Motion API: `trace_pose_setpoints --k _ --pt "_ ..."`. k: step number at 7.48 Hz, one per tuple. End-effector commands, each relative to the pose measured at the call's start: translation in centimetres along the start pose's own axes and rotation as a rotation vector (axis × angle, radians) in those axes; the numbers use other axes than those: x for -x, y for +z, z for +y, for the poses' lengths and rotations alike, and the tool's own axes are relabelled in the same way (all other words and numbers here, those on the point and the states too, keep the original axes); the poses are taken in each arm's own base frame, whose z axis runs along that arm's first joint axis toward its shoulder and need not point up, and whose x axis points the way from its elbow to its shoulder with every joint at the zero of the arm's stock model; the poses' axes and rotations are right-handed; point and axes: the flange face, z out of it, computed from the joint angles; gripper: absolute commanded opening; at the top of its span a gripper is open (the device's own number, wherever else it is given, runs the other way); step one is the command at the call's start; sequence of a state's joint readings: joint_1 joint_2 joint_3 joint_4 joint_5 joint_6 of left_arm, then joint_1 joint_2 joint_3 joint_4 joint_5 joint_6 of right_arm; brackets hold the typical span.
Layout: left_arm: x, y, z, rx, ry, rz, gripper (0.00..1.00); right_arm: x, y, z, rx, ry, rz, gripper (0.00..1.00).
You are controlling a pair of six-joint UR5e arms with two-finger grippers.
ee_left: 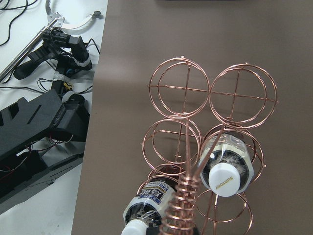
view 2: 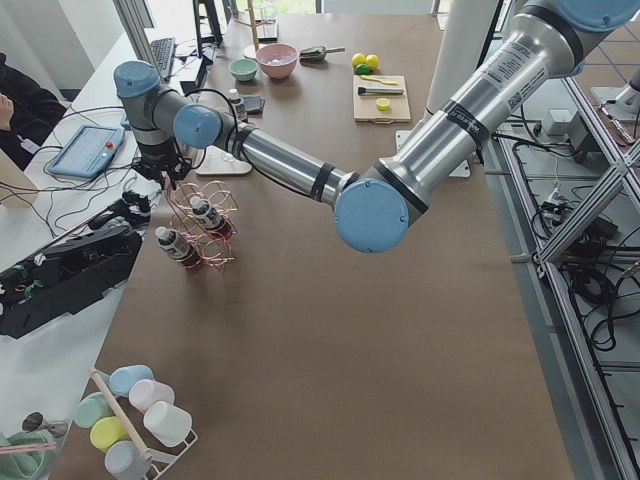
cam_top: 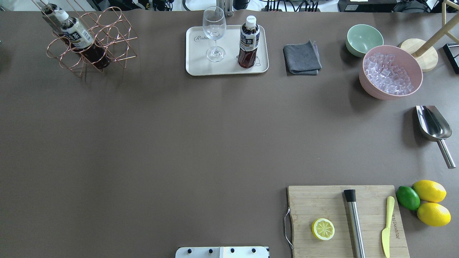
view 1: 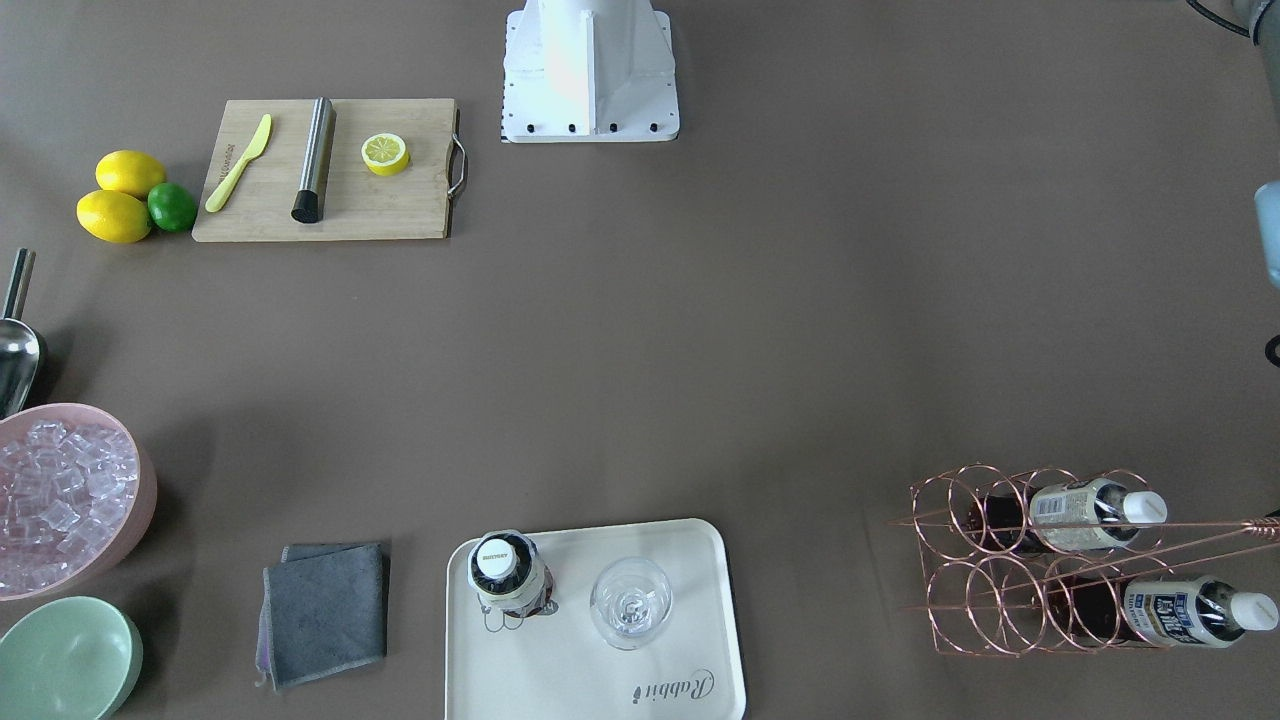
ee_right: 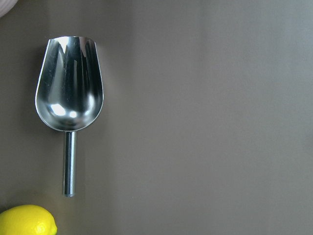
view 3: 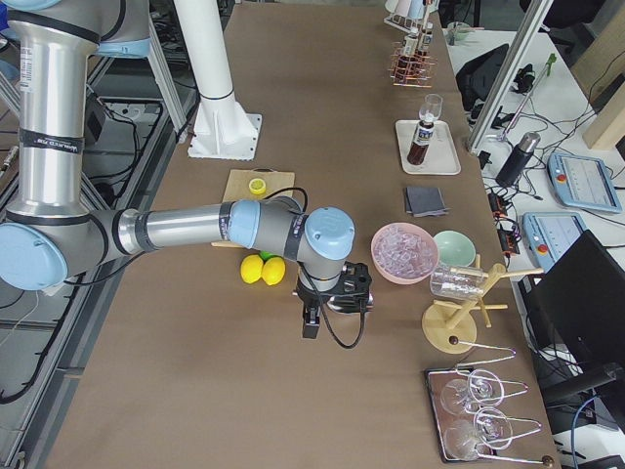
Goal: Take tea from basket to plate
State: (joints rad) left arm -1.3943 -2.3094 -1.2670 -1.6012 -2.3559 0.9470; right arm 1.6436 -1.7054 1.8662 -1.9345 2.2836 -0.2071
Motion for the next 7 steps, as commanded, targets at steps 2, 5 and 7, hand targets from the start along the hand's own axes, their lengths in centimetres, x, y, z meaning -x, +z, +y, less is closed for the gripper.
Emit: trace_pose_setpoints --k 2,5,7 --pt "0.5 -0.9 -0.5 -0.008 -0.015 -0.044 0.97 0.0 -0.6 0.0 -0.015 -0.002 0.001 1.00" --pt "0.4 -1.0 -0.9 -0.012 -0.009 -0.045 0.97 -0.6 0.1 0.5 0.004 0.014 0.004 1.00" --pt "-0.5 -2.2 -1.0 -0.039 -0.142 -0.071 0.97 -0.7 0.3 0.6 0.007 0.018 0.004 1.00"
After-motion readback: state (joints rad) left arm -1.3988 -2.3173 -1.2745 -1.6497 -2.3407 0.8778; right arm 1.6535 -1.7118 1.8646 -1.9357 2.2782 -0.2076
